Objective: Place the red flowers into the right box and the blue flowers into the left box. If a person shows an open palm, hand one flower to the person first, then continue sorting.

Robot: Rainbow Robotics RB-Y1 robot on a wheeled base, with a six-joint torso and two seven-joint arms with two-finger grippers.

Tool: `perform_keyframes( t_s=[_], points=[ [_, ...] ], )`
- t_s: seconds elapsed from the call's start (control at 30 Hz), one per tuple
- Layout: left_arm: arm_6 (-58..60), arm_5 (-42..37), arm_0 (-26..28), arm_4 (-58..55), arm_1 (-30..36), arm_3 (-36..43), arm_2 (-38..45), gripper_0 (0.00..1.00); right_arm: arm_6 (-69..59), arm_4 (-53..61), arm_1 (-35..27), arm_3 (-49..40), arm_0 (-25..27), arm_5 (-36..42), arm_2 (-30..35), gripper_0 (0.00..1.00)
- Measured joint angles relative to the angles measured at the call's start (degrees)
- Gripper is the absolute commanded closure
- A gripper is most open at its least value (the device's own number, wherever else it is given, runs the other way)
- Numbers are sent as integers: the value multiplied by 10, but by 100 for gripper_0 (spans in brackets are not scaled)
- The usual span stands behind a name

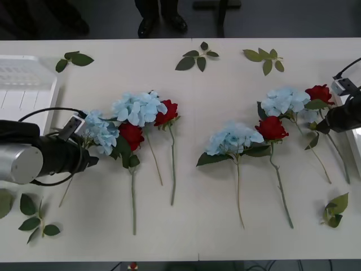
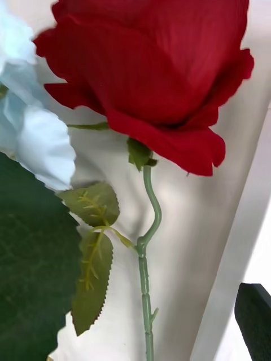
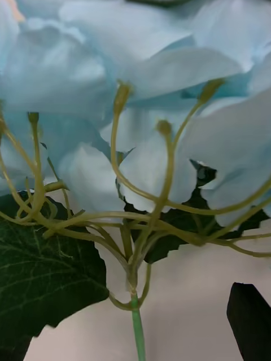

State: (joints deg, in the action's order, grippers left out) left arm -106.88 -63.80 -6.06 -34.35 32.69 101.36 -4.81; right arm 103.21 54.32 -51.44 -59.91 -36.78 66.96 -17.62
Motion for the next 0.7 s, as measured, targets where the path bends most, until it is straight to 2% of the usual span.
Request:
perform_keyframes(
  t_s=[0.1,0.13,0.17,0.23,0.6,0.7],
  points=[
    [-1,0,-11,16,-13,-16,0,40,0,0,12,12,0,0,7,0],
    [-2,0,-14,17,-16,-19,0,52,0,0,17,16,0,0,9,0],
    [-4,0,-17,18,-18,-20,0,77,0,0,21,19,0,0,11,0],
    [-10,0,-20,18,-18,-20,0,100,0,0,28,23,0,-2,12,0],
    [-10,0,-22,28,-18,-20,1,100,0,-8,47,43,0,-16,12,0],
    [-10,-25,-38,27,-18,-19,14,100,0,-8,47,52,0,-35,12,0]
  ],
)
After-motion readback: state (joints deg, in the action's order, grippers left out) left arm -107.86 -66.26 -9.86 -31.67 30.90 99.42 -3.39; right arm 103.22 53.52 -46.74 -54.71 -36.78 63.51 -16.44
